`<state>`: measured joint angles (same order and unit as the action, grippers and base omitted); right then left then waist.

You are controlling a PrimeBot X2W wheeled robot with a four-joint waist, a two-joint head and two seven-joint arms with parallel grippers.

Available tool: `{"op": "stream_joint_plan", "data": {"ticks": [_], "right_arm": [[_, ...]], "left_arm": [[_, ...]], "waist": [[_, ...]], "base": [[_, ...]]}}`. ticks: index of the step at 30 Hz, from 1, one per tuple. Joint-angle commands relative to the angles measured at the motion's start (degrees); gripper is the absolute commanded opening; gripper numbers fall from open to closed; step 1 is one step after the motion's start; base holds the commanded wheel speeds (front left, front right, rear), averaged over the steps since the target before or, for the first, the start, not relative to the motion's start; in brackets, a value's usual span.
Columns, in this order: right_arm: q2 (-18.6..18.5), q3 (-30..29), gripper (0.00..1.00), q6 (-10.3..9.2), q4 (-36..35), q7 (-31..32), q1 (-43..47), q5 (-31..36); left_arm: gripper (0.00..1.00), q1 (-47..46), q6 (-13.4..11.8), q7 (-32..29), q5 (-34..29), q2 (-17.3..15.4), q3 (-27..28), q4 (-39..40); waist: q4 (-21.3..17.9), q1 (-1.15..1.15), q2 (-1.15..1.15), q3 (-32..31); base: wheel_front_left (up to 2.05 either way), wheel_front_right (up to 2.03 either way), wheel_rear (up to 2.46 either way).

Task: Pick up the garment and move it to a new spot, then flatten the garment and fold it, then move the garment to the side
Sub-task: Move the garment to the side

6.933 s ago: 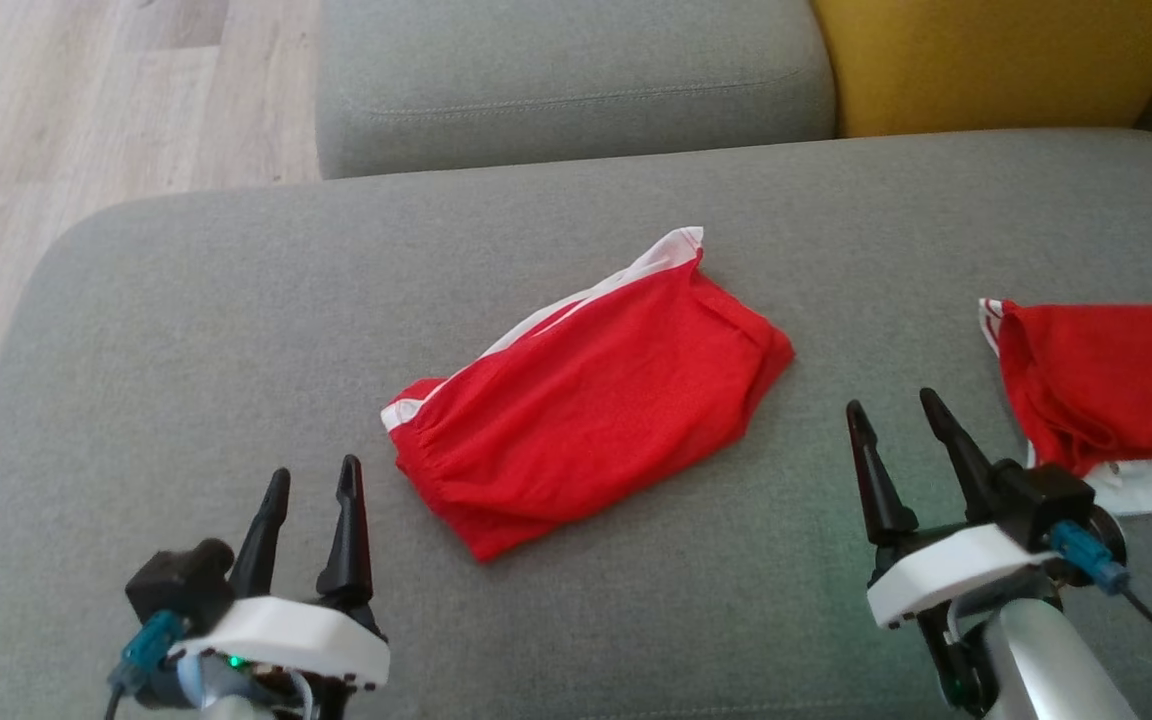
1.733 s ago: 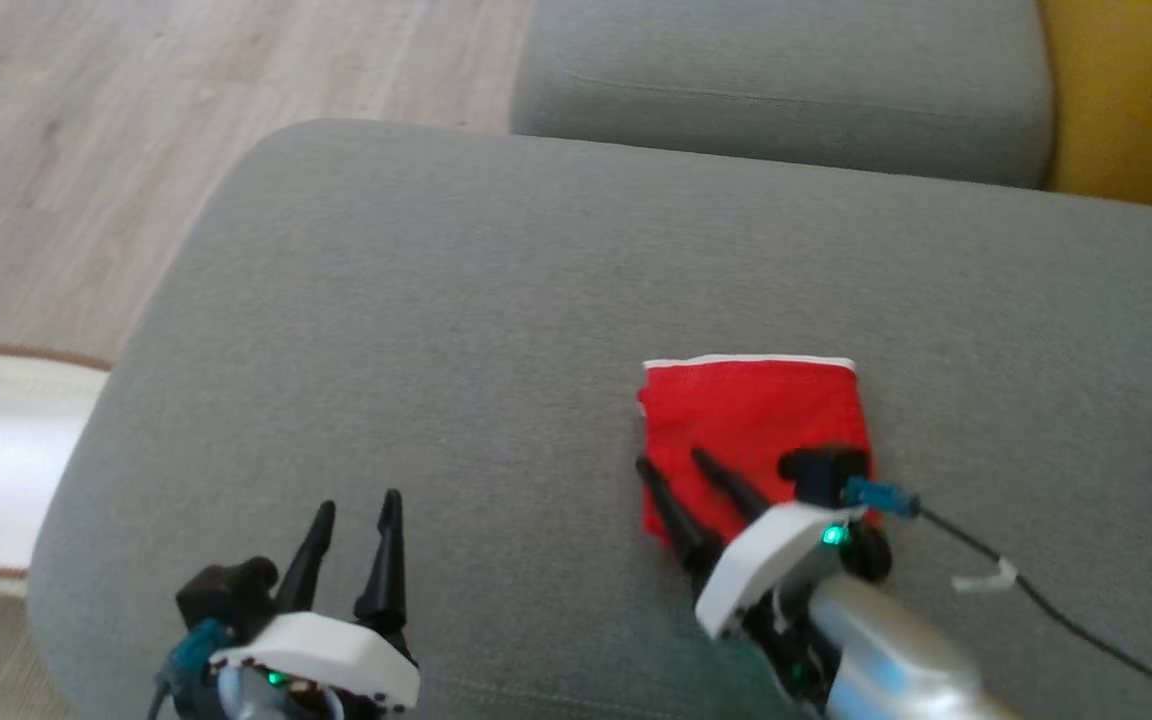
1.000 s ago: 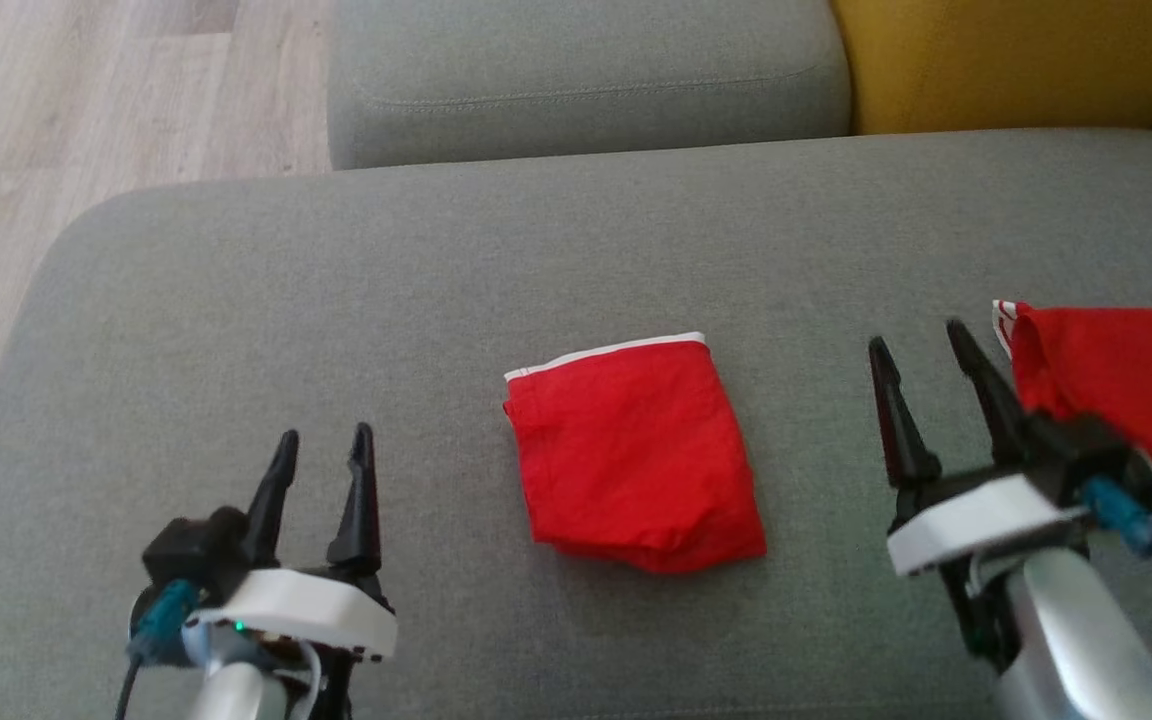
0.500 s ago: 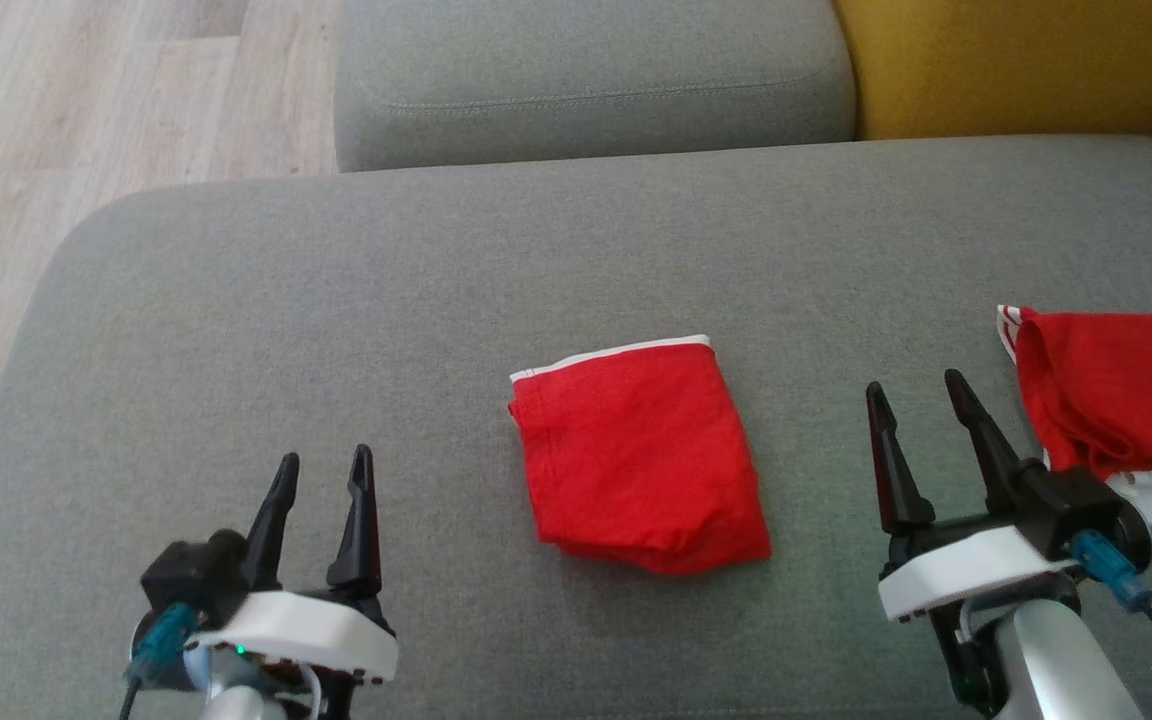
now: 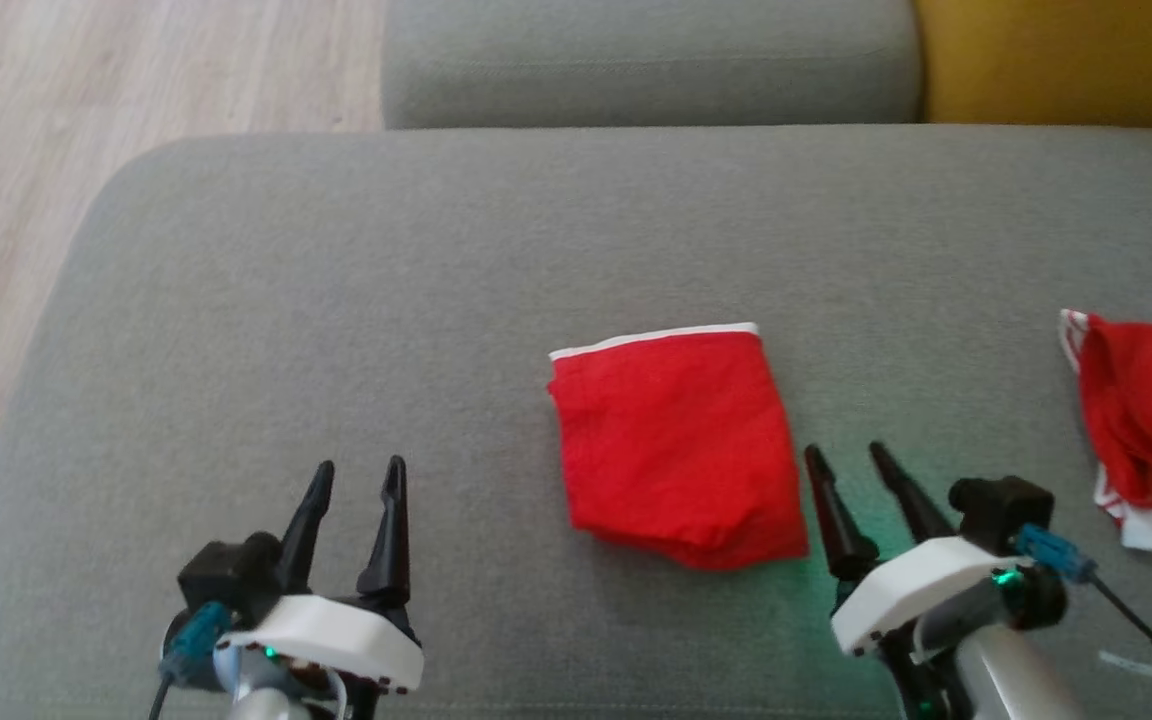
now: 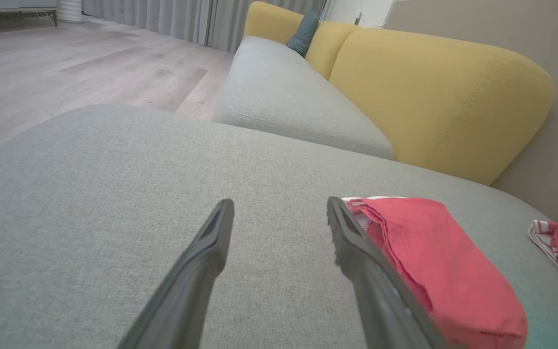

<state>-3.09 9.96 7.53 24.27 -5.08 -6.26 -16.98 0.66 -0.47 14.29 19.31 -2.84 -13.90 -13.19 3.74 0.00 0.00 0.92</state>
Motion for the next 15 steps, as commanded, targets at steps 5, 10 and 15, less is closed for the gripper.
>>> {"op": "stream_joint_plan", "data": {"ticks": [5, 10, 15], "right_arm": [[0.20, 4.38, 1.00, -0.04, 3.92, 2.56, -5.82, -6.65], [0.21, 4.56, 1.00, -0.04, 10.20, 1.82, -9.12, -7.92], [0.21, 6.10, 1.00, -0.04, 15.47, 0.18, -12.27, -10.42]], "left_arm": [[1.00, -4.12, 0.17, 0.71, -0.17, -0.04, 0.70, 1.14], [1.00, -4.93, 0.33, 0.71, -0.79, -0.04, 0.69, 0.92], [1.00, -5.60, 0.40, 0.71, -1.09, -0.04, 0.72, 1.04]], "waist": [[3.05, 0.00, 0.00, 2.18], [4.39, 0.00, 0.00, 3.35], [4.97, 0.00, 0.00, 4.72]], "base": [[0.00, 0.00, 0.00], [0.00, 0.00, 0.00], [0.00, 0.00, 0.00]]}}
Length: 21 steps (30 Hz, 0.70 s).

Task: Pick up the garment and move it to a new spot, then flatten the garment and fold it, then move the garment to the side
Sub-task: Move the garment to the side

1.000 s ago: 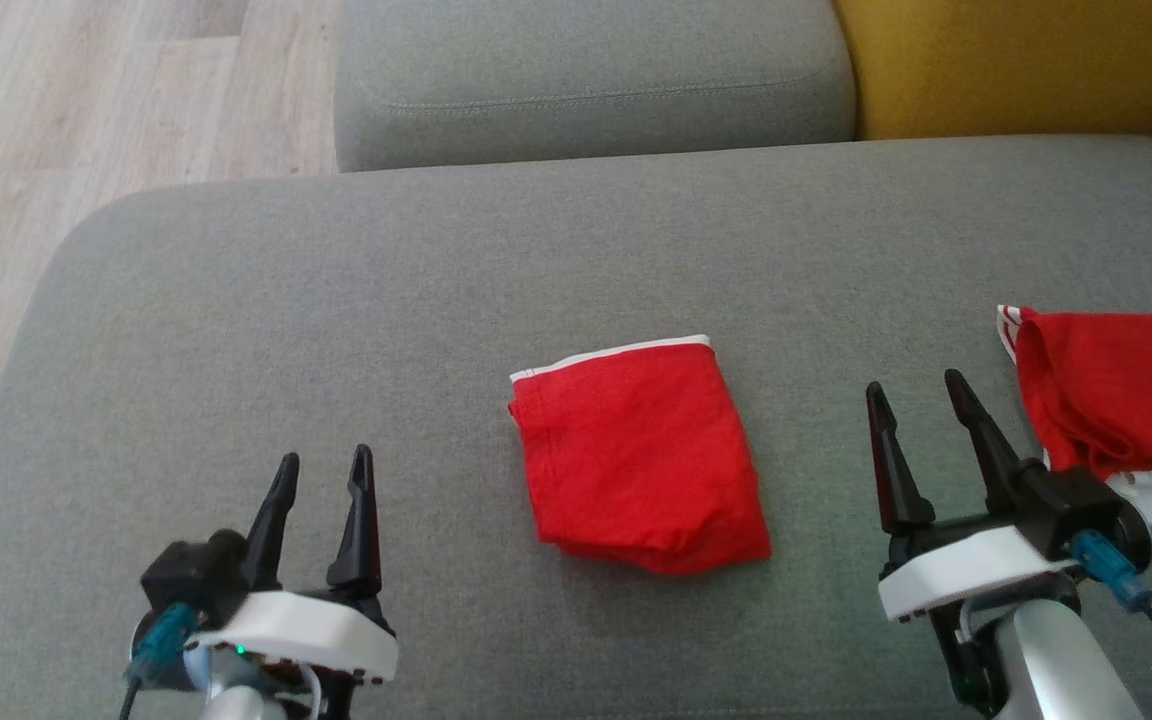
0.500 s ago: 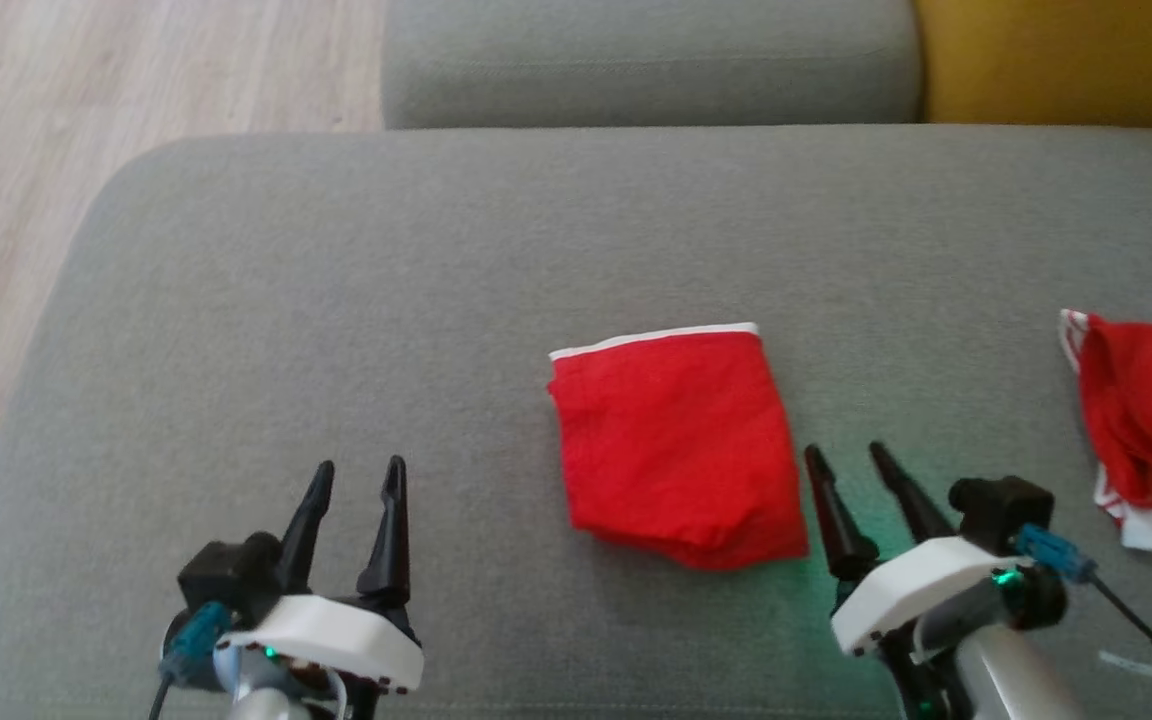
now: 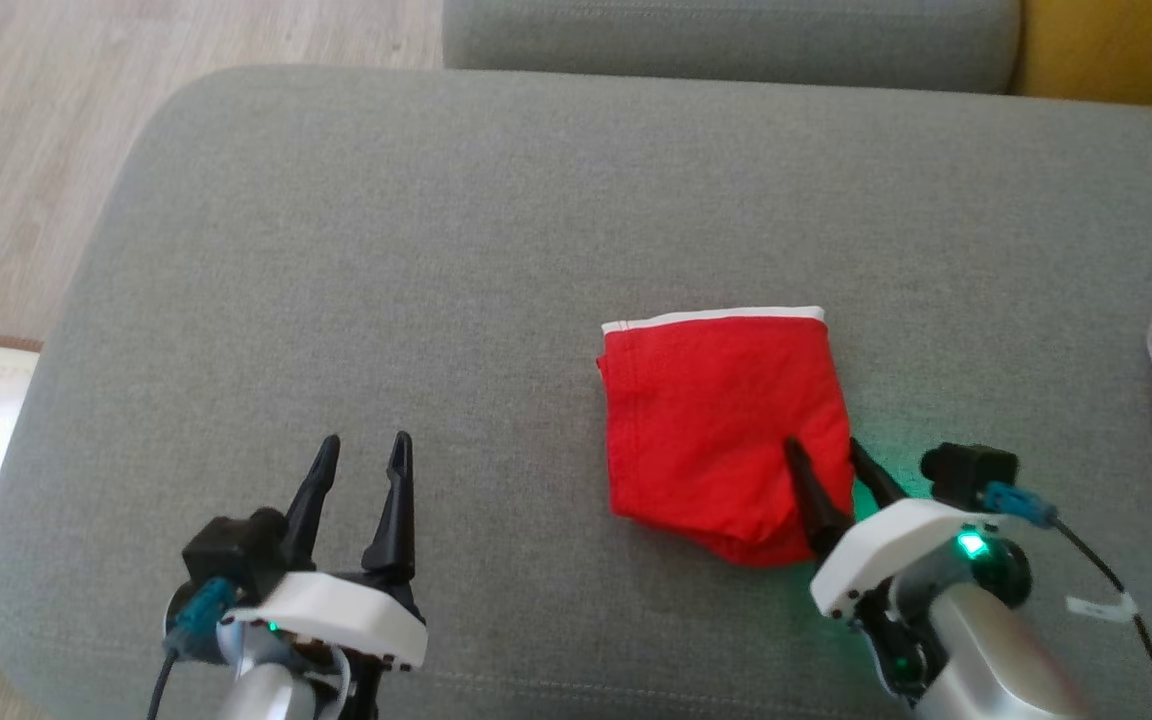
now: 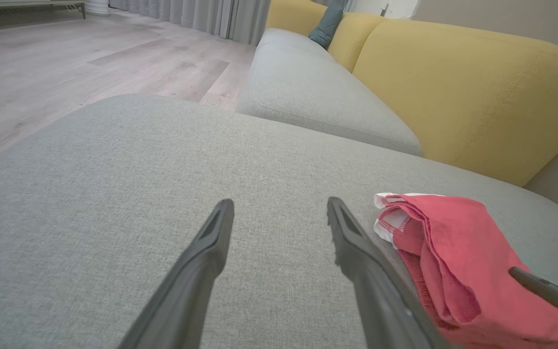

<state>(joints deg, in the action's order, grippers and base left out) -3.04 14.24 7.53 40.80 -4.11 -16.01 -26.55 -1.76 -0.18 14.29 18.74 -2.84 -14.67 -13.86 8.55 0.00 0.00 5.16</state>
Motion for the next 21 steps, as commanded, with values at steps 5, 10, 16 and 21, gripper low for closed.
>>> {"op": "stream_joint_plan", "data": {"ticks": [5, 10, 16, 21], "right_arm": [[0.15, 6.12, 1.00, -0.04, 2.71, 0.15, -4.72, -4.28], [0.16, 8.41, 0.00, -0.04, 5.70, -0.52, -6.53, -3.17], [-1.67, 8.50, 0.00, -0.04, 9.31, -6.33, -9.98, 4.72], [-6.70, 9.98, 0.00, -0.04, 8.59, -8.70, -12.97, 14.15]], "left_arm": [[1.00, -3.87, 0.13, 0.71, -0.88, -0.04, 1.50, 1.77], [1.00, -4.73, 0.13, 0.71, -1.05, -0.04, 1.54, 1.55], [1.00, -4.88, 0.28, 0.71, -0.91, -0.04, 1.64, 1.52], [1.00, -5.13, 0.83, 0.71, -0.82, -0.04, 0.00, 1.58]], "waist": [[0.06, 0.00, 0.00, 1.73], [-0.42, 0.00, 0.00, 2.05], [-2.68, 0.00, 0.00, 1.26], [-6.05, 0.00, 0.00, 0.73]], "base": [[0.00, 0.00, 0.00], [0.00, 0.00, 0.00], [0.00, 0.00, 0.00], [0.00, 0.00, 0.00]]}}
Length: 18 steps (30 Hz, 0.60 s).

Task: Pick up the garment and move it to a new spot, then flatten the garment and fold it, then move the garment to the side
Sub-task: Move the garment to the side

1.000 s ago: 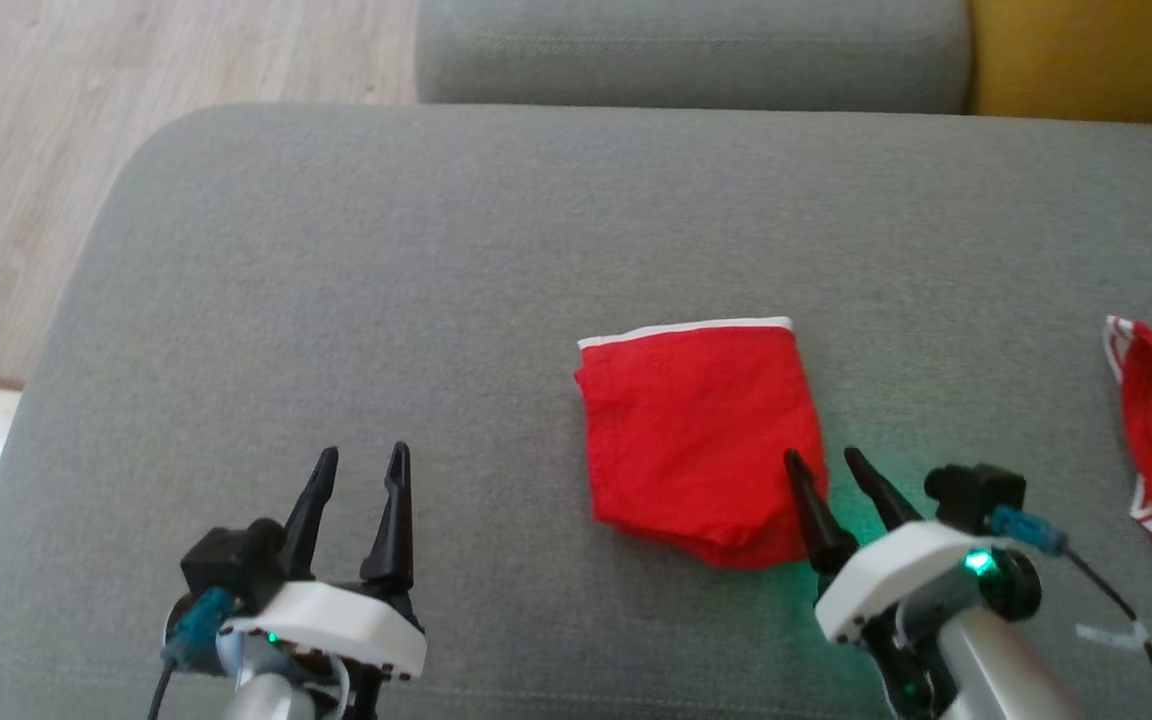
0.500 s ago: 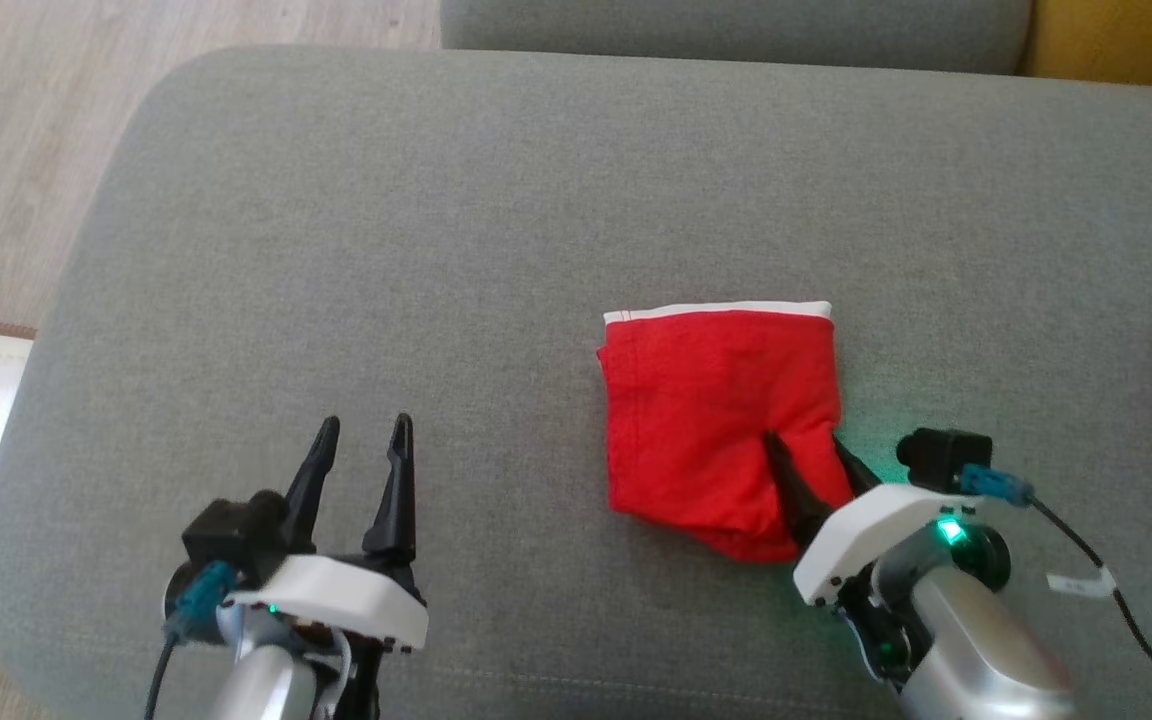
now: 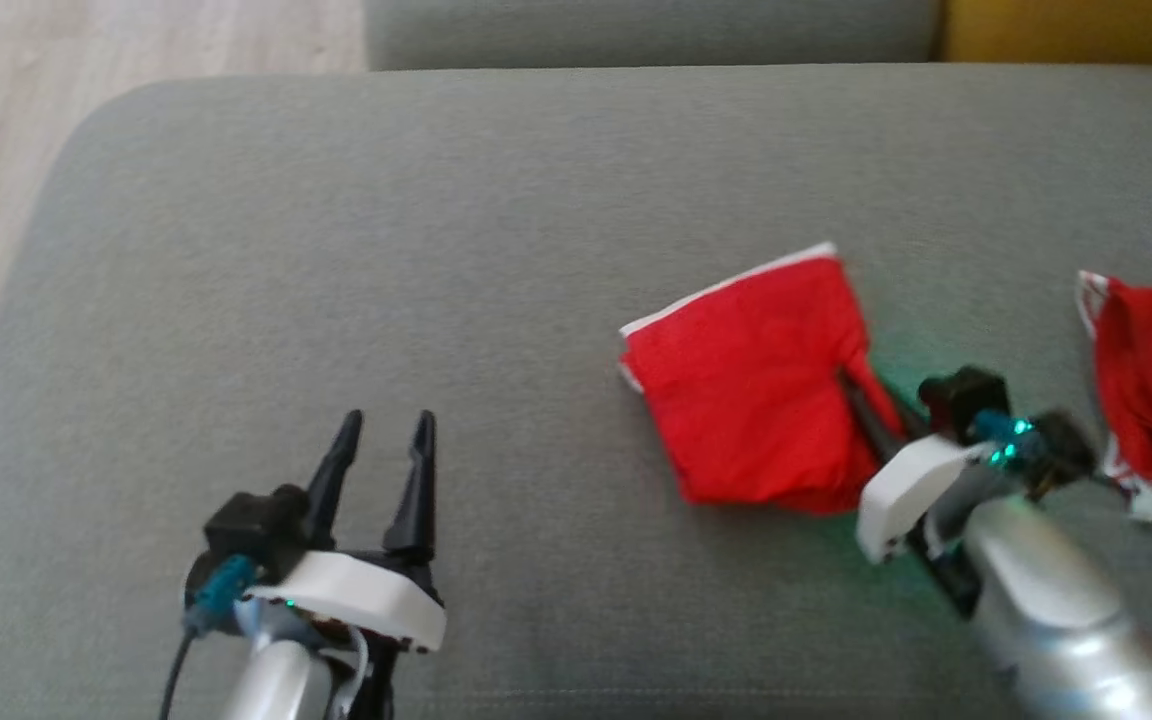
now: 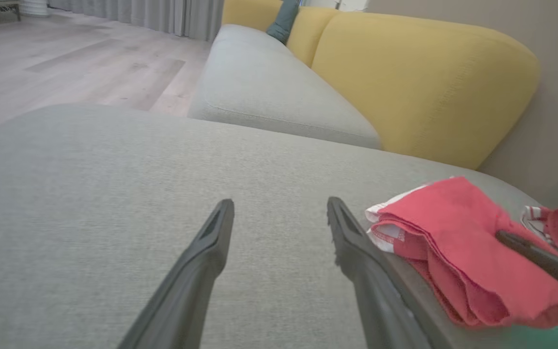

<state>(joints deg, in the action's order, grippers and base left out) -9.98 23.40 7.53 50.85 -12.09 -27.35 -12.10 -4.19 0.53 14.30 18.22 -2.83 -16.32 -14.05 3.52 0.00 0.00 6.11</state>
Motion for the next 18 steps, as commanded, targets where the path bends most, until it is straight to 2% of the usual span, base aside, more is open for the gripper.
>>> {"op": "stream_joint_plan", "data": {"ticks": [1, 3, 4, 7, 14, 18], "right_arm": [[-0.96, 1.25, 0.00, -0.04, -2.08, -0.86, -2.09, 1.23], [-3.54, 2.79, 0.00, -0.04, -3.83, -0.76, -3.07, 4.03], [-6.38, 4.80, 0.00, -0.04, -6.37, -0.20, -4.16, 5.97], [-11.10, 8.11, 0.00, -0.04, -10.88, 2.15, -5.96, 6.78], [-24.90, 15.92, 0.00, -0.04, -20.35, 8.65, -10.88, 2.25], [-31.00, 16.22, 0.00, -0.04, -22.06, 12.35, -13.04, -1.73]], "left_arm": [[1.00, -2.90, 0.16, 0.70, -0.22, -0.05, 1.15, 1.93], [1.00, -3.32, 0.17, 0.70, -0.04, -0.05, 0.11, 2.33], [1.00, -3.86, 0.12, 0.70, 0.19, -0.05, -1.06, 2.82], [1.00, -4.86, 0.10, 0.70, 0.27, -0.05, -3.03, 3.29], [1.00, -9.05, 0.39, 0.70, 0.16, -0.05, -6.90, 3.15], [1.00, -11.58, 0.25, 0.70, 0.33, -0.05, -8.07, 3.01]], "waist": [[-1.84, 0.00, 0.00, -0.27], [-3.80, 0.00, 0.00, -0.20], [-5.92, 0.00, 0.00, 0.06], [-9.33, 0.00, 0.00, 0.79], [-15.93, 0.00, 0.00, 3.87], [-18.17, 0.00, 0.00, 6.34]], "base": [[0.00, 0.00, 0.00], [0.00, 0.00, 0.00], [0.00, 0.00, 0.00], [0.00, 0.00, 0.00], [0.00, 0.00, 0.00], [0.00, 0.00, 0.00]]}}
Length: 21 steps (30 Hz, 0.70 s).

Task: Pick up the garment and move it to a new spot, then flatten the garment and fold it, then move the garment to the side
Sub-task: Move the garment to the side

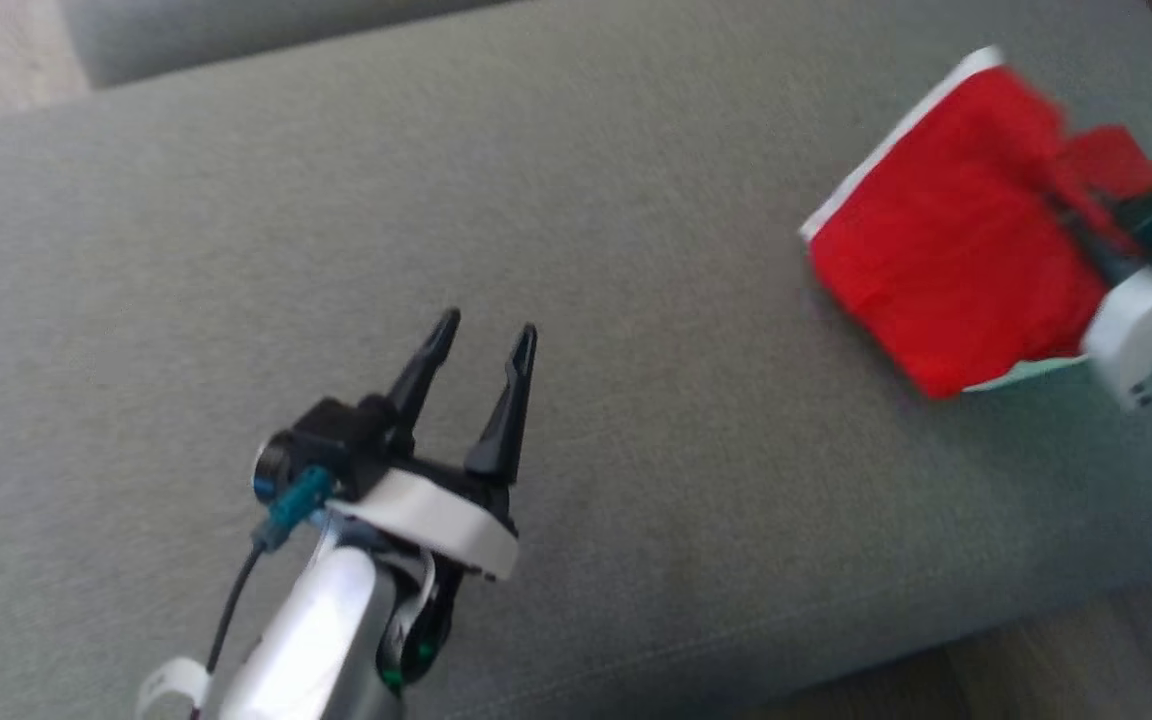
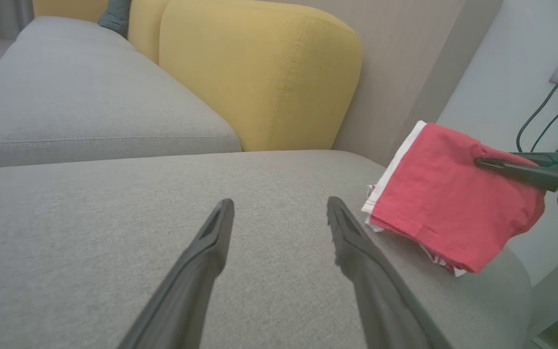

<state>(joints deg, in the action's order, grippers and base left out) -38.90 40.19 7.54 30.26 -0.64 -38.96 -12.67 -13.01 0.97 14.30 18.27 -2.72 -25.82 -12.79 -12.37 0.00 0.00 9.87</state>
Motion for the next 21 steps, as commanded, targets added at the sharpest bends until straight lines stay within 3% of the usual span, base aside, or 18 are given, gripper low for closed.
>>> {"op": "stream_joint_plan", "data": {"ticks": [1, 6, 21], "right_arm": [[-2.93, -1.35, 0.00, -0.05, -1.40, 1.69, -1.75, -2.30], [-3.86, -7.40, 0.00, -0.05, 1.02, 3.98, -1.92, -5.47], [-2.11, -16.26, 0.00, -0.05, 5.54, 7.77, -0.48, 0.19]], "left_arm": [[1.00, -3.33, -0.20, 0.70, 0.28, -0.16, 1.35, 1.71], [1.00, -5.17, 0.04, 0.70, -0.10, -0.16, 1.53, 0.84], [1.00, -5.57, 1.63, 0.70, -1.63, -0.16, 5.38, -0.10]], "waist": [[-2.67, 0.00, 0.00, 3.25], [-3.34, 0.00, 0.00, 6.06], [-1.62, 0.00, 0.00, 9.22]], "base": [[0.00, 0.00, 0.00], [0.00, 0.00, 0.00], [0.00, 0.00, 0.00]]}}
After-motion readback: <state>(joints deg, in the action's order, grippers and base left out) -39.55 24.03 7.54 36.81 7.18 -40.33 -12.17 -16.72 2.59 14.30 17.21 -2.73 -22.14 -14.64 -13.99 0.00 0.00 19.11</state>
